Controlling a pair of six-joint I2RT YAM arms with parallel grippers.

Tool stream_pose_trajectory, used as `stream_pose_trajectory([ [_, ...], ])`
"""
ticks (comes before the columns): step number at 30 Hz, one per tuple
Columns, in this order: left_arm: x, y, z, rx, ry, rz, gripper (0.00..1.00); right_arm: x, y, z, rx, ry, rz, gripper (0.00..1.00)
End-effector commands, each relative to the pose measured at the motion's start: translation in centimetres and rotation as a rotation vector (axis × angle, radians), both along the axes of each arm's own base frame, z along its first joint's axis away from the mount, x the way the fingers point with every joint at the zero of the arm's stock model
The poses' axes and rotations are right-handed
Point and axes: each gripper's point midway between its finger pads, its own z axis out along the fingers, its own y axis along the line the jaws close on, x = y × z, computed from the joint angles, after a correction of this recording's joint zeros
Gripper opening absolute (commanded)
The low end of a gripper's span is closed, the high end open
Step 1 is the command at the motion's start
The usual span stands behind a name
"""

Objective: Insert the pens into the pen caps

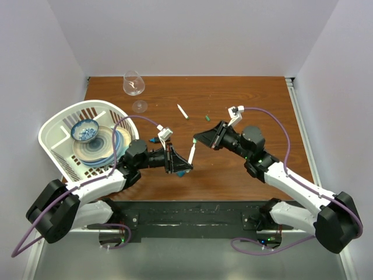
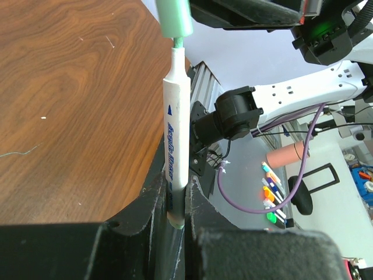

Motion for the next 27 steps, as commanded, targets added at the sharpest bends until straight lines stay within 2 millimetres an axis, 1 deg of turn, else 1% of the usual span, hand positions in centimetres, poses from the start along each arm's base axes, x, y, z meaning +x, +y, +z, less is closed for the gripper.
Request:
stream_pose_trajectory([
  [1, 0.6, -0.6, 2.4, -0.051, -0.072, -0.002, 0.0, -0.6, -0.1, 1.7, 0.041, -0.056, 0.0, 0.0],
  [7, 0.8, -0.7, 3.1, -0.061, -0.077, 0.003, 0.0, -1.2, -0.4, 1.3, 0.032, -0.049, 0.001, 0.0],
  [14, 0.9, -0.8, 4.2, -0.088, -0.095, 0.004, 0.0, -1.5, -0.4, 0.1, 0.012, -0.037, -0.003, 0.0],
  [16, 0.9, -0.8, 4.5, -0.099, -0.091, 0.007, 0.0, -2.1, 0.0, -0.5, -0.003, -0.042, 0.012, 0.0],
  [17, 1.1, -1.0, 4.7, -0.103, -0.093, 0.009, 0.0, -2.0, -0.1, -1.4, -0.021, -0.033, -0.001, 0.0],
  [19, 1.4, -1.2, 5.3, -0.11, -0.098, 0.009, 0.0, -2.4, 0.1, -2.2, -0.034, -0.031, 0.001, 0.0],
  [20, 1.6, -1.3, 5.2, -0.107, -0.094, 0.012, 0.0, -2.5, 0.0, -2.8, -0.039, -0.023, 0.0, 0.0],
  [22, 1.9, -1.5, 5.6, -0.11, -0.101, 0.013, 0.0, -3.0, 0.2, -3.1, -0.032, -0.019, 0.005, 0.0],
  [23, 2.2, -1.7, 5.2, -0.096, -0.095, 0.016, 0.0, -3.2, 0.1, -3.4, -0.028, -0.016, 0.005, 0.0],
  [25, 2.6, -1.9, 5.4, -0.092, -0.096, 0.019, 0.0, -3.8, 0.4, -2.9, -0.003, -0.033, 0.022, 0.0],
  [27, 2.8, -2.1, 5.5, -0.093, -0.094, 0.015, 0.0, -4.7, 0.6, -3.5, -0.01, -0.033, 0.043, 0.0],
])
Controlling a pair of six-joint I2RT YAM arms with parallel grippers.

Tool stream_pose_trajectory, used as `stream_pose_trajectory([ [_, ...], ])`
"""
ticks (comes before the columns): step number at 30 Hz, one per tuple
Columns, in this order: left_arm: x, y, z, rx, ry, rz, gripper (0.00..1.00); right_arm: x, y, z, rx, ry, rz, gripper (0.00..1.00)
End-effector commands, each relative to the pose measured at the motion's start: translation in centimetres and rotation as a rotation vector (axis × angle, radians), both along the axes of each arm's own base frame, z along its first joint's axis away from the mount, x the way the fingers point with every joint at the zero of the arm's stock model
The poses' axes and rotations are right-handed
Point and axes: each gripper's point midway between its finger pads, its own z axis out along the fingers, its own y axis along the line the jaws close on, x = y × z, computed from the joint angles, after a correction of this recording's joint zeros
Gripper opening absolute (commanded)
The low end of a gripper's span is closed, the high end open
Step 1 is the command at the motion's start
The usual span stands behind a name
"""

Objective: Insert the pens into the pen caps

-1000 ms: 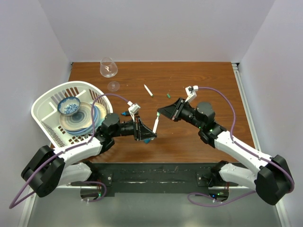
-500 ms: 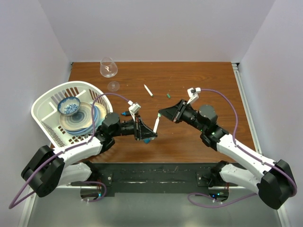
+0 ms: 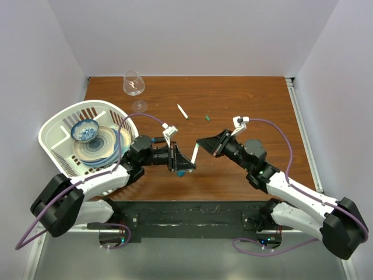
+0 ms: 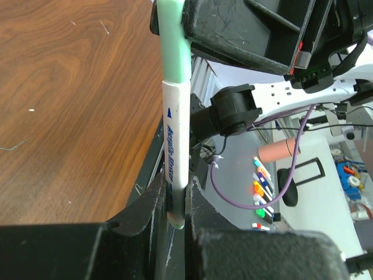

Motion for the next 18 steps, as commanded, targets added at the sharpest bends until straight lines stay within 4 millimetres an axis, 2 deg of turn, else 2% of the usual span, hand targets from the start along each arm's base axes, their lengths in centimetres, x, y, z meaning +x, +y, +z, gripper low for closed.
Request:
stream_pose_trajectory([
  [1, 2.4, -1.3, 5.9, -0.124, -0.165, 0.037, 0.0, -3.3, 1.2, -2.2, -0.035, 0.021, 0.112, 0.0],
  [2, 2.5, -1.3, 6.1, -0.126, -0.169, 0.046, 0.0, -3.5, 1.0, -3.0, -0.045, 0.037, 0.112, 0.0],
  [4, 2.9, -1.3, 6.6, -0.127, -0.185, 0.055, 0.0, -4.0, 0.7, -3.4, -0.038, 0.052, 0.113, 0.0],
  [7, 2.6, -1.3, 7.3, -0.137, -0.222, 0.039, 0.0, -4.2, 0.5, -1.9, -0.009, 0.038, 0.108, 0.06],
  [9, 2.0, -1.2, 7.5, -0.146, -0.237, 0.007, 0.0, -4.4, 0.1, -0.3, 0.026, 0.035, 0.1, 0.21],
  [11, 1.1, -1.0, 7.9, -0.161, -0.252, -0.026, 0.0, -4.6, 0.1, 2.4, 0.062, -0.006, 0.104, 0.36],
  [12, 0.7, -0.8, 7.8, -0.162, -0.25, -0.033, 0.0, -4.6, -0.1, 2.4, 0.045, 0.006, 0.098, 0.47],
  [13, 0.3, -0.6, 8.3, -0.173, -0.266, -0.039, 0.0, -4.5, -0.6, 4.4, 0.066, -0.026, 0.074, 0.51],
  [15, -0.2, -0.2, 8.2, -0.171, -0.274, -0.045, 0.0, -4.5, -1.0, 4.8, 0.041, -0.032, 0.058, 0.6],
  [16, -0.7, 0.1, 8.5, -0.173, -0.281, -0.048, 0.0, -4.5, -1.3, 6.1, 0.05, -0.055, 0.049, 0.64],
  [18, -1.2, 0.4, 8.3, -0.166, -0.29, -0.056, 0.0, -4.5, -1.6, 6.3, 0.013, -0.069, 0.039, 0.76],
])
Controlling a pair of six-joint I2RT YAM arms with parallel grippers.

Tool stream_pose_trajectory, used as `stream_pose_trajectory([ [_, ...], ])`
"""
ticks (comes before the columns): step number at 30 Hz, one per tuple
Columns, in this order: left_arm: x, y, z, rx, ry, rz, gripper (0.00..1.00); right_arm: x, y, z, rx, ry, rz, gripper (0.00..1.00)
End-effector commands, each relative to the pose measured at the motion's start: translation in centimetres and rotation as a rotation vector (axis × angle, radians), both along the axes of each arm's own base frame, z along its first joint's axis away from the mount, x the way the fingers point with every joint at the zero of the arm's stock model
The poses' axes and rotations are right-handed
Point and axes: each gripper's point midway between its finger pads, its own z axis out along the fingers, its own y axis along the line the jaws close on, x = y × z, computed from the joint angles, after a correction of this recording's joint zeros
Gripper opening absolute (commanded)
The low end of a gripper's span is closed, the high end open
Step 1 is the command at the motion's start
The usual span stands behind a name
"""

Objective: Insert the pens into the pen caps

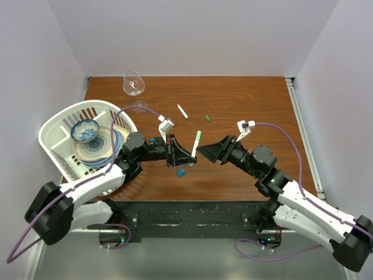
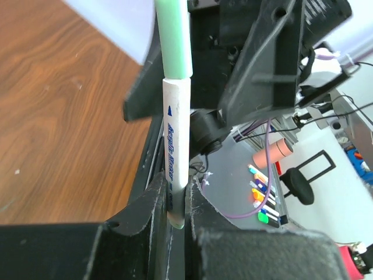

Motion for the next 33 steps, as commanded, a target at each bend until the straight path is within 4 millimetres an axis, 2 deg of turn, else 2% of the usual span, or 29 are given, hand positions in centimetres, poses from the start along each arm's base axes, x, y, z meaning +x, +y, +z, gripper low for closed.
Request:
stream_pose_trajectory([
  [1, -1.4, 0.9, 2.9, -0.064, -0.139, -0.024, 0.0, -0.4, -0.8, 4.3, -0.015, -0.078, -0.01, 0.79],
  [3, -1.8, 1.2, 2.6, -0.062, -0.138, -0.03, 0.0, -0.6, -0.6, 4.8, -0.038, -0.101, 0.007, 0.82],
  [4, -2.3, 1.5, 2.8, -0.067, -0.143, -0.034, 0.0, -0.6, -0.5, 5.9, -0.032, -0.123, 0.015, 0.83],
  [6, -2.5, 1.7, 2.6, -0.067, -0.141, -0.033, 0.0, -0.7, 0.1, 6.3, -0.052, -0.141, 0.05, 0.84],
  [7, -2.9, 1.9, 2.7, -0.071, -0.146, -0.04, 0.0, -0.9, 0.2, 7.4, -0.04, -0.164, 0.063, 0.84],
  [9, -3.3, 2.0, 2.4, -0.072, -0.147, -0.054, 0.0, -1.0, 0.8, 7.7, -0.05, -0.181, 0.095, 0.84],
  [10, -3.7, 2.1, 2.5, -0.076, -0.148, -0.07, 0.0, -1.0, 0.9, 8.6, -0.044, -0.197, 0.098, 0.84],
  [17, -5.0, 2.8, 2.7, -0.103, -0.17, -0.103, 0.0, -0.6, 1.8, 9.8, -0.072, -0.223, 0.12, 0.81],
  [21, -5.3, 2.9, 2.8, -0.106, -0.177, -0.112, 0.0, -0.6, 2.5, 9.9, -0.07, -0.227, 0.156, 0.67],
  [33, -5.1, 2.8, 2.7, -0.105, -0.175, -0.106, 0.0, -0.9, 3.5, 9.0, -0.049, -0.206, 0.21, 0.43],
])
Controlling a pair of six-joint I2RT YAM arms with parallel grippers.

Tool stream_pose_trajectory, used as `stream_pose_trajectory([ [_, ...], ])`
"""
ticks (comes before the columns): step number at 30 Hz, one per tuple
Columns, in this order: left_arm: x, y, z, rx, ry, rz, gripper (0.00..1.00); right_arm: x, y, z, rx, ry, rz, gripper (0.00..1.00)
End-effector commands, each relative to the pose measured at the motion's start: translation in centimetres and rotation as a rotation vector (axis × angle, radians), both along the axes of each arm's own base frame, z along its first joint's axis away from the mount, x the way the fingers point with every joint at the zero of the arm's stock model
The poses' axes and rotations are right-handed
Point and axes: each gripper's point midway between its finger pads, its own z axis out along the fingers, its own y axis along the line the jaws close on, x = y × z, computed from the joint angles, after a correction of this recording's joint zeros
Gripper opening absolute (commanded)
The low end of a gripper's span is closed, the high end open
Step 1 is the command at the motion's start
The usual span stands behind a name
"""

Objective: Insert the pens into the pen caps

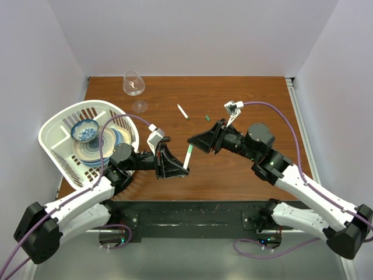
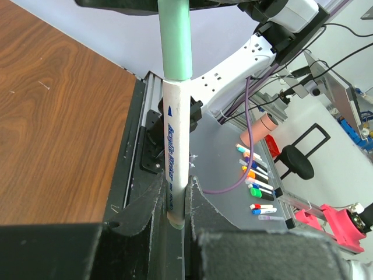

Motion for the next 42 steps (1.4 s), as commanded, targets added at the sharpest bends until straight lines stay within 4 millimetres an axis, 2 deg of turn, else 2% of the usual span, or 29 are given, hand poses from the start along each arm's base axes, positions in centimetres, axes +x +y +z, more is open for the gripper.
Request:
stream_pose_trajectory([
  [1, -0.1, 0.0, 0.9, -0.033, -0.045, -0.013, 0.0, -0.9, 0.3, 2.3, 0.061, -0.054, 0.048, 0.42],
  [5, 0.1, -0.1, 0.9, -0.029, -0.042, -0.01, 0.0, -1.0, 0.1, 2.1, 0.064, -0.052, 0.046, 0.48],
  [8, 0.2, -0.2, 0.9, -0.029, -0.043, -0.009, 0.0, -1.0, 0.1, 2.1, 0.059, -0.052, 0.049, 0.48],
  [22, 0.7, -0.5, 1.1, -0.028, -0.041, 0.001, 0.0, -1.5, -0.1, -0.1, 0.026, -0.005, 0.054, 0.37],
  [24, 0.8, -0.6, 1.2, -0.029, -0.041, 0.001, 0.0, -1.5, -0.1, -0.4, 0.021, 0.0, 0.052, 0.32],
  [25, 0.8, -0.6, 1.2, -0.03, -0.042, 0.001, 0.0, -1.5, -0.1, -0.5, 0.019, 0.002, 0.054, 0.27],
  [26, 0.9, -0.6, 1.3, -0.031, -0.043, 0.004, 0.0, -1.6, -0.1, -0.6, 0.019, 0.006, 0.057, 0.14],
  [27, 1.0, -0.7, 1.4, -0.032, -0.044, 0.003, 0.0, -1.6, -0.1, -0.7, 0.018, 0.007, 0.058, 0.07],
  [28, 1.1, -0.8, 1.4, -0.032, -0.041, 0.007, 0.0, -1.9, 0.1, -0.7, 0.023, 0.008, 0.071, 0.01],
  [29, 1.2, -0.8, 1.7, -0.04, -0.051, 0.005, 0.0, -2.0, 0.2, -0.8, 0.024, 0.011, 0.075, 0.0],
  [36, 2.4, -1.7, 2.9, -0.034, -0.06, 0.012, 0.0, -3.5, 0.5, -4.0, -0.076, 0.037, 0.141, 0.0],
  [39, 3.8, -1.6, 3.3, -0.012, -0.085, 0.072, 0.0, -4.1, 0.1, -5.4, -0.137, 0.034, 0.162, 0.0],
  [42, 5.1, -1.2, 4.2, -0.024, -0.098, 0.131, 0.0, -4.7, -0.3, -7.7, -0.214, 0.058, 0.192, 0.0],
])
